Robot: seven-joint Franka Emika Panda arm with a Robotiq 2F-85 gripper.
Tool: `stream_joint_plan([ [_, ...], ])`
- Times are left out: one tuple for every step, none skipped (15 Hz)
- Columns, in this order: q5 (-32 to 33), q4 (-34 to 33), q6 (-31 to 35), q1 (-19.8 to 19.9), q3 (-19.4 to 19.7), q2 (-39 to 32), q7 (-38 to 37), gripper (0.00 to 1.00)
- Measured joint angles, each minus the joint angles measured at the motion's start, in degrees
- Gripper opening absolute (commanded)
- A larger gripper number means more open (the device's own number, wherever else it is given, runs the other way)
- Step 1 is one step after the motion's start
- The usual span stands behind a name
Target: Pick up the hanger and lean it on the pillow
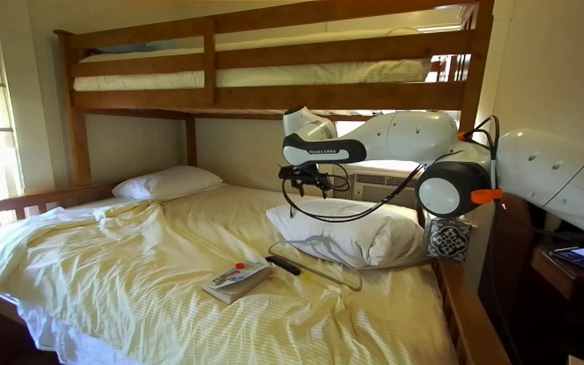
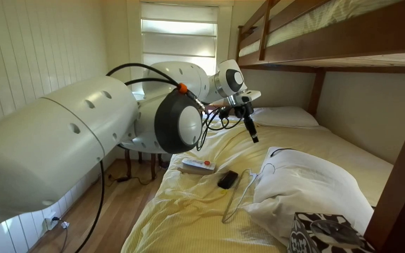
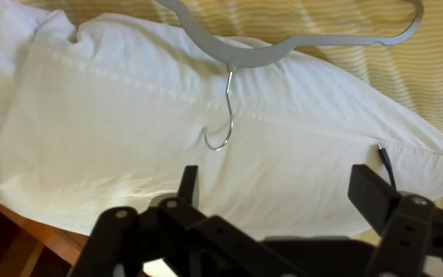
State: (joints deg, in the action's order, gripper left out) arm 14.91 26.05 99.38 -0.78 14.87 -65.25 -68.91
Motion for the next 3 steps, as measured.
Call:
stream_joint_plan([
  [0.3, 0.0, 0.0, 0.0, 0.4, -0.2, 0.7, 1.00],
  [0.4, 0.0, 0.0, -0.1, 0.4, -0.3, 0.9, 1.00],
  [0.5, 0.0, 0.0, -0.2, 0.5, -0.3, 1.1, 1.00],
])
